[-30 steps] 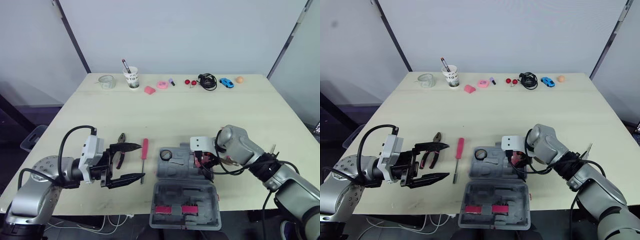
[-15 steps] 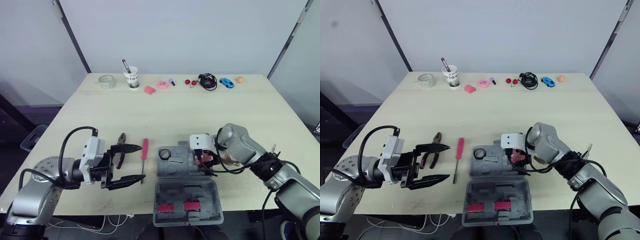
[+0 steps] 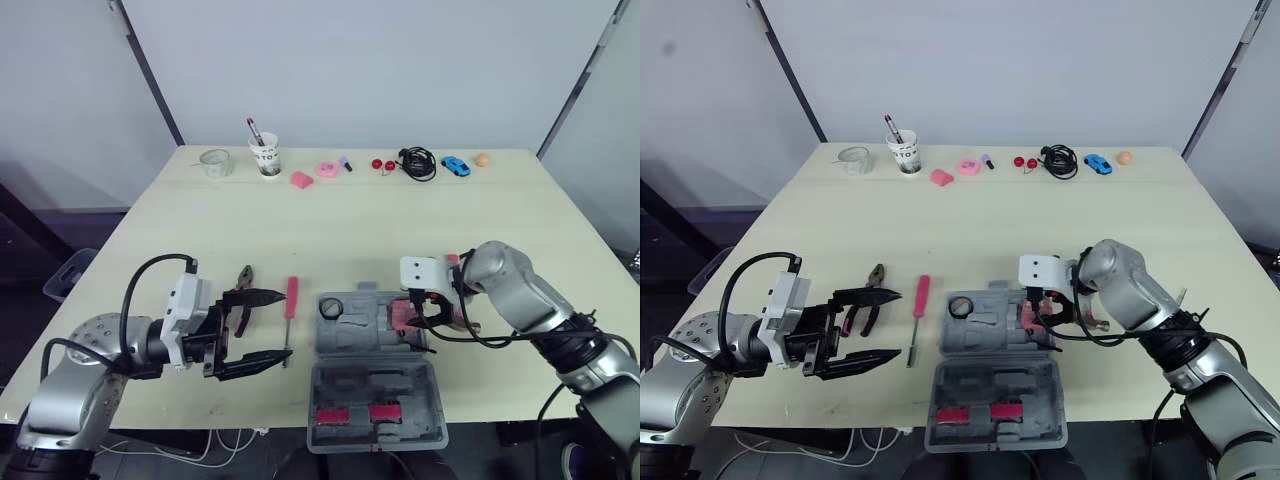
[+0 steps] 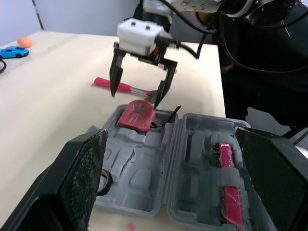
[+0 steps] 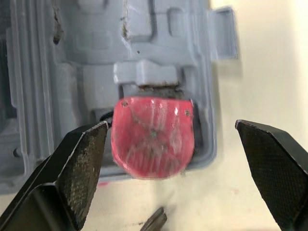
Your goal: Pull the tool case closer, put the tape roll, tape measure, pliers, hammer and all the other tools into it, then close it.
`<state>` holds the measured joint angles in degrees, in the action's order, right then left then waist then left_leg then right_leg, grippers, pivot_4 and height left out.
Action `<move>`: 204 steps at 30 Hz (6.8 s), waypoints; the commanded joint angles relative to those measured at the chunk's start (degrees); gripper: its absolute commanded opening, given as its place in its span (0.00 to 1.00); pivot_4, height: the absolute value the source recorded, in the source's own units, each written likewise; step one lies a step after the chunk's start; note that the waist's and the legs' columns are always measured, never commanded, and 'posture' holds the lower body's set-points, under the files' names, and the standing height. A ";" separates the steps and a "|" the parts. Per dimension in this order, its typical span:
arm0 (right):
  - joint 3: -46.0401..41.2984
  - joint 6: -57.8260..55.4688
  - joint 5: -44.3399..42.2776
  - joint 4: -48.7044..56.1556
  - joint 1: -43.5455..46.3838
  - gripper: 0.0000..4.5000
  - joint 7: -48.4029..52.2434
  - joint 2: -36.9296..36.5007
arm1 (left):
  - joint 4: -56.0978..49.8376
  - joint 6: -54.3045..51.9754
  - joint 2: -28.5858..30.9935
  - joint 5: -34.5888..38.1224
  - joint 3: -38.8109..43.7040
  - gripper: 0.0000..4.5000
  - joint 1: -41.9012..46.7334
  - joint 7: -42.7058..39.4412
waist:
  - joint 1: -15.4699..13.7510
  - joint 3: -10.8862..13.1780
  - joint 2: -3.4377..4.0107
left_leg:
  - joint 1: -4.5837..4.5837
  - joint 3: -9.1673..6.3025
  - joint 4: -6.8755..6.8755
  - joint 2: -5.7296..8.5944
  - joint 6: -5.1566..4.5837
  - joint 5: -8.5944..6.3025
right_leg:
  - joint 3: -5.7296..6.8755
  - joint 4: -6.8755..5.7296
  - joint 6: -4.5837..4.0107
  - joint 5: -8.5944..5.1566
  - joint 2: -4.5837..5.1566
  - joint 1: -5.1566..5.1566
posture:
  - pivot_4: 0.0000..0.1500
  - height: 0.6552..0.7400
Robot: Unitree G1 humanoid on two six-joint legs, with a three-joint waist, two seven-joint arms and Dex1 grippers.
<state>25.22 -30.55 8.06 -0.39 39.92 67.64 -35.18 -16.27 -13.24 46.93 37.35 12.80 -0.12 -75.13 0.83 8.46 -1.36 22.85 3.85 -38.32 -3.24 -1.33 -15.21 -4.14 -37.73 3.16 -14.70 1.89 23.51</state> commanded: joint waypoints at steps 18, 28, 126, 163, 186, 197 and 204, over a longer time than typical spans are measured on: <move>-20.94 27.56 -20.51 -8.03 -19.35 0.66 -10.29 11.60 | 0.04 0.00 0.21 0.54 0.46 1.00 1.17 -1.18 | 0.13 -0.01 -0.03 | -0.02 -0.02 0.02 -0.01 0.00 0.00 | -0.02 0.00 0.05 0.03 -0.02 -0.03 | 1.00 1.00; -21.74 37.15 -21.97 -18.43 -20.91 0.66 -8.89 13.06 | -0.01 -0.05 0.12 0.41 0.50 1.00 1.42 -1.08 | 0.07 -0.01 -0.02 | -0.03 -0.02 0.01 -0.01 0.00 0.00 | -0.02 0.00 0.04 0.02 -0.02 -0.04 | 1.00 1.00; -40.69 29.65 -31.83 -0.04 -41.65 0.47 -17.49 5.48 | 10.65 6.40 -10.71 -3.61 14.23 1.00 -14.82 15.53 | 1.34 0.07 -0.14 | -0.73 0.02 0.26 -0.05 0.01 -0.02 | -0.05 0.25 -0.02 -0.03 0.13 -0.68 | 1.00 1.00; -52.09 41.18 -34.86 -9.50 -55.71 0.95 -12.95 2.94 | 14.51 11.08 -17.04 -7.40 18.25 1.00 -21.12 26.82 | 1.31 -0.03 -0.29 | -0.87 -0.15 1.10 -0.01 0.02 -0.04 | 0.11 0.99 -0.02 -0.03 0.80 -0.68 | 1.00 1.00; -28.89 27.14 -35.85 5.55 -27.97 0.95 -3.15 0.42 | 8.55 -14.72 -19.96 -20.83 4.18 1.00 2.18 58.21 | 0.22 -0.03 -0.34 | -0.81 -0.25 1.02 0.13 0.01 -0.02 | 0.26 0.89 0.23 0.14 0.40 -0.76 | 1.00 1.00; -25.00 21.19 -38.98 8.93 -21.00 0.95 0.37 0.41 | 14.44 -25.98 -23.00 -22.67 0.45 1.00 11.69 64.45 | -0.19 -0.02 -0.34 | -0.75 -0.24 0.91 0.15 0.02 -0.01 | 0.36 0.84 0.22 0.16 0.33 -0.81 | 1.00 1.00; -24.36 21.03 -38.05 9.12 -19.93 0.95 0.28 1.13 | 18.45 -25.84 -23.98 -24.21 -0.89 1.00 14.52 64.97 | -0.17 -0.02 -0.35 | -0.71 -0.29 0.91 0.14 0.02 -0.01 | 0.49 0.83 0.21 0.16 0.32 -0.80 | 1.00 1.00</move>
<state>1.34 -9.87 -29.62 6.94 19.14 67.79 -33.99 2.86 -39.50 23.09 13.58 12.16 13.44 -10.50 0.66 8.44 -1.70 22.16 3.56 -37.42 -3.09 -1.31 -15.22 -3.65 -36.90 3.37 -14.54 2.21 22.70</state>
